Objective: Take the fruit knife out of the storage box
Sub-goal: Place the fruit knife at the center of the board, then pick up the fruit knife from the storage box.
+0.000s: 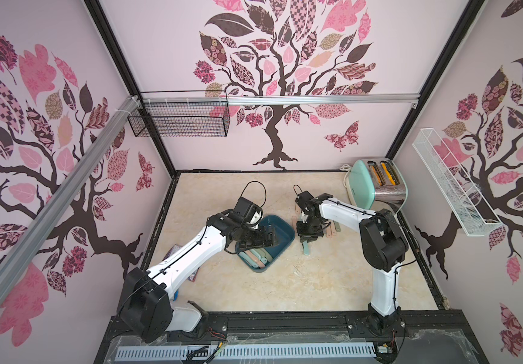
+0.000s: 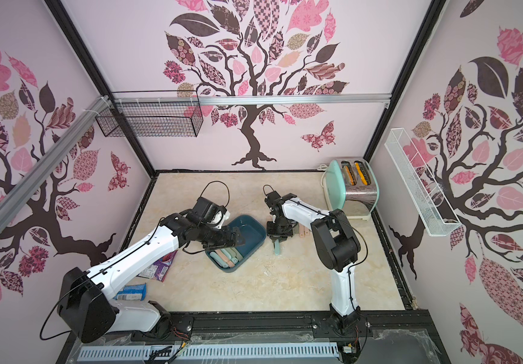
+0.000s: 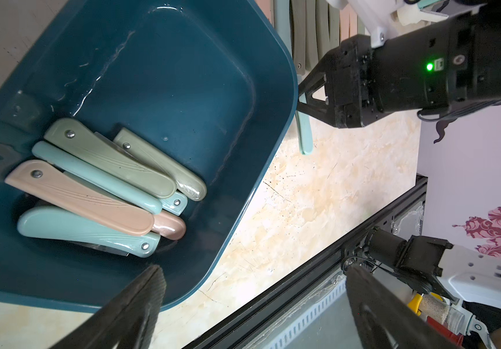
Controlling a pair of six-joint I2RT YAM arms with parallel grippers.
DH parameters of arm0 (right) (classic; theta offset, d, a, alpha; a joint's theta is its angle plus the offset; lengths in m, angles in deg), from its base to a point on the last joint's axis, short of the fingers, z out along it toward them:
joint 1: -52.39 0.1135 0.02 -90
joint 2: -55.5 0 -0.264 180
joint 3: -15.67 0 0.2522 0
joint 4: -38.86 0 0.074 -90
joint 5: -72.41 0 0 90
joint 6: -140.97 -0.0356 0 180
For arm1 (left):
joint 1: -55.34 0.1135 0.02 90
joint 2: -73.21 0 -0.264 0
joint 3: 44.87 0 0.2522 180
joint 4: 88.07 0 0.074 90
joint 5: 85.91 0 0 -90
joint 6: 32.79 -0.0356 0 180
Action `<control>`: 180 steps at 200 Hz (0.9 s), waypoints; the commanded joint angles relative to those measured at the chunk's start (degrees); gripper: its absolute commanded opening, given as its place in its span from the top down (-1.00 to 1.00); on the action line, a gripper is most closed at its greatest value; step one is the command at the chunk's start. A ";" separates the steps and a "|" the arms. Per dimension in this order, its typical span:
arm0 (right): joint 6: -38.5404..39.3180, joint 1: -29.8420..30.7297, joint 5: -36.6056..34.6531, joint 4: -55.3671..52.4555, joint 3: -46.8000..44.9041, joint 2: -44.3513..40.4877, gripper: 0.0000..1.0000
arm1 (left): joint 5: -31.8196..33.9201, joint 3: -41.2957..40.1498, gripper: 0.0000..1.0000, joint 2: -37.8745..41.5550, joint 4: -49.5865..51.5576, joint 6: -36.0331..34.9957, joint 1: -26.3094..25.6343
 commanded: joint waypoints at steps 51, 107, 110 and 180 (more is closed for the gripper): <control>-0.98 0.15 2.14 0.72 4.40 4.61 0.43 | 2.07 -1.32 -0.97 3.02 1.84 -1.27 0.33; 0.78 0.19 -2.13 -3.49 6.94 0.17 0.20 | 2.25 -1.15 -0.97 3.27 1.79 -1.00 0.48; 0.87 0.11 -2.45 -3.93 7.35 -0.12 0.20 | 2.25 -1.15 -0.97 3.35 1.83 -0.95 0.57; 2.08 1.68 -7.66 -10.85 17.20 -3.47 0.30 | 4.09 -1.35 -0.97 6.31 4.20 -1.77 2.63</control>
